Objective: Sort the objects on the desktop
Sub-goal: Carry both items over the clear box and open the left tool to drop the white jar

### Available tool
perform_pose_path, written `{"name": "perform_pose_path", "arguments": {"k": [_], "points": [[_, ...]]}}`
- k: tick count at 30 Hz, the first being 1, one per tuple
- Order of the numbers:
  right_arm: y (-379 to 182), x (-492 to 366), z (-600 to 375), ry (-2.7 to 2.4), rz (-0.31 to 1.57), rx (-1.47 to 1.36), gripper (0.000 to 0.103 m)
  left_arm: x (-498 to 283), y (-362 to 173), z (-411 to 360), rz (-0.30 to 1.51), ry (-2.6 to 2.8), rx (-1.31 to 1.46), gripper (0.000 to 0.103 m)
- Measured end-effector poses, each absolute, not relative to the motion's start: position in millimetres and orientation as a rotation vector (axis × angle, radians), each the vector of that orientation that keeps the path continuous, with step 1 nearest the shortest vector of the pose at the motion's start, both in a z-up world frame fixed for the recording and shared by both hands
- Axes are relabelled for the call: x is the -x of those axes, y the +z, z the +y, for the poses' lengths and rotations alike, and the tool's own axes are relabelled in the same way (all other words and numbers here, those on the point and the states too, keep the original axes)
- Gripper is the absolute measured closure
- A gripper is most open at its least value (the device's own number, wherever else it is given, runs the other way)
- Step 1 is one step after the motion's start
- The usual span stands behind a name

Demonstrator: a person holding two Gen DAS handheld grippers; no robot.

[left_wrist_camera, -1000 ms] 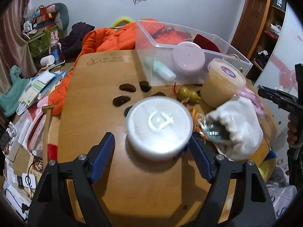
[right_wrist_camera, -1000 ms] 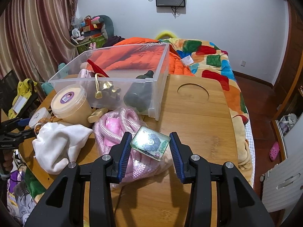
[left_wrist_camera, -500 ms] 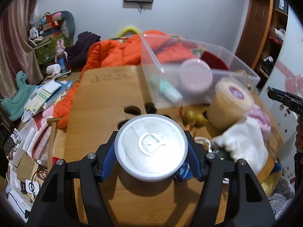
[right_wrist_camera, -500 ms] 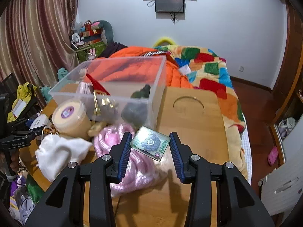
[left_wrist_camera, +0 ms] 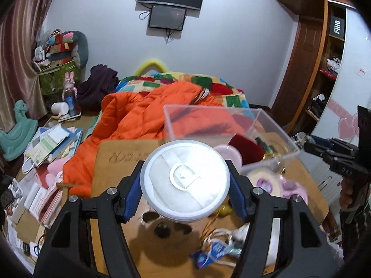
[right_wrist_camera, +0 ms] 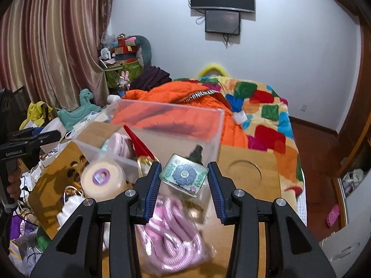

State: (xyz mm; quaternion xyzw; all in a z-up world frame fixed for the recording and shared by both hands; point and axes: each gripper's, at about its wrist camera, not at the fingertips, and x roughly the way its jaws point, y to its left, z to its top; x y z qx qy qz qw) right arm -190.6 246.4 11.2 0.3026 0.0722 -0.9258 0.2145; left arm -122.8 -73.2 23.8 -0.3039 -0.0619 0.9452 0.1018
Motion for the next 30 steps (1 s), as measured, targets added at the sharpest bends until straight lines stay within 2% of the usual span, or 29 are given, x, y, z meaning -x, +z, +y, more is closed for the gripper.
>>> {"name": "perform_pose_path", "arguments": {"k": [16, 30], "points": [[-1.7, 241.9, 216.5, -2.496, 0.225, -0.879, 0.066, 187.1, 24.7, -39.7, -0.126, 2.715, 0.905, 0.038], [-26.8, 278.6, 195.8, -2.434, 0.236, -0.985, 0.066, 221.9, 5.1, -2.4, 0.036, 2.707, 0.943, 0.038]]}}
